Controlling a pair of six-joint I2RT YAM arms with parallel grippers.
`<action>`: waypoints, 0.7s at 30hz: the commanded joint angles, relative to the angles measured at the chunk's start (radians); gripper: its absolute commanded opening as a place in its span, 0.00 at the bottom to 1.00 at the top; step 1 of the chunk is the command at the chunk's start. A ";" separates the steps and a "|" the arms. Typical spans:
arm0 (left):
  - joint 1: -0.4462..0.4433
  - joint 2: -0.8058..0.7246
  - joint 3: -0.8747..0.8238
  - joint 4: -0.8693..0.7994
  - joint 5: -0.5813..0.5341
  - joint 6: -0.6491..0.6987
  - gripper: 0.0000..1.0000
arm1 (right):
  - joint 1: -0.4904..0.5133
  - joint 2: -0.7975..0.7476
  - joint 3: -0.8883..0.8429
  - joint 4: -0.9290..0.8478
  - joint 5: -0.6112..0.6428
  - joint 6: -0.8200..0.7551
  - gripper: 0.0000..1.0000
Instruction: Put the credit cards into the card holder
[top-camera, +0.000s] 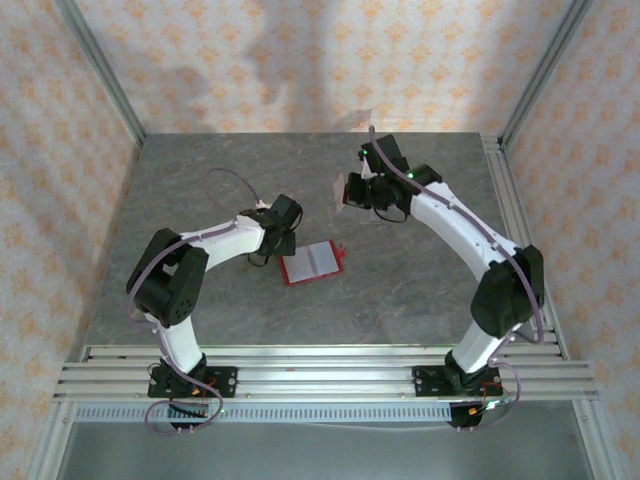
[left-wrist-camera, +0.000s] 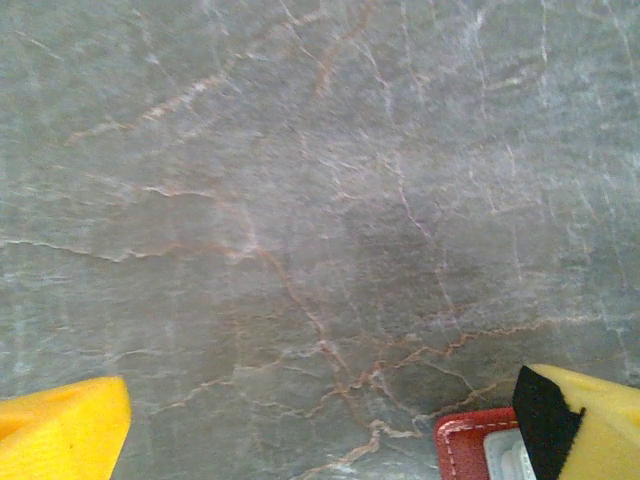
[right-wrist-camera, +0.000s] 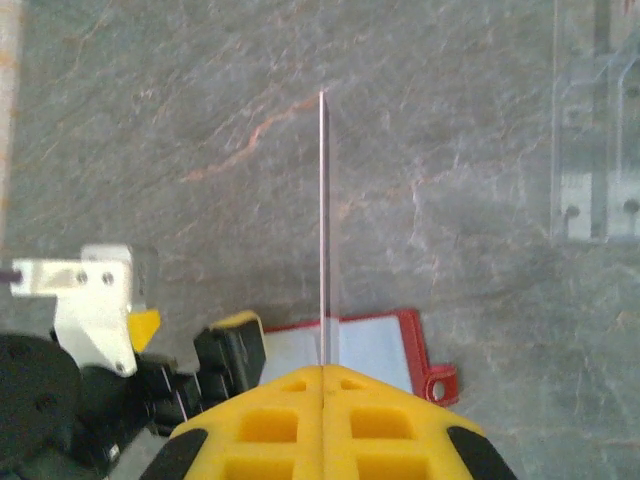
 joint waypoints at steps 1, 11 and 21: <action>0.010 -0.047 0.019 -0.071 -0.078 -0.023 1.00 | 0.001 -0.095 -0.115 0.140 -0.076 0.082 0.00; 0.022 -0.150 -0.031 -0.083 -0.028 -0.070 1.00 | 0.013 -0.202 -0.397 0.382 -0.199 0.224 0.00; 0.015 -0.154 -0.068 -0.059 0.003 -0.080 1.00 | 0.125 -0.104 -0.511 0.495 -0.164 0.264 0.00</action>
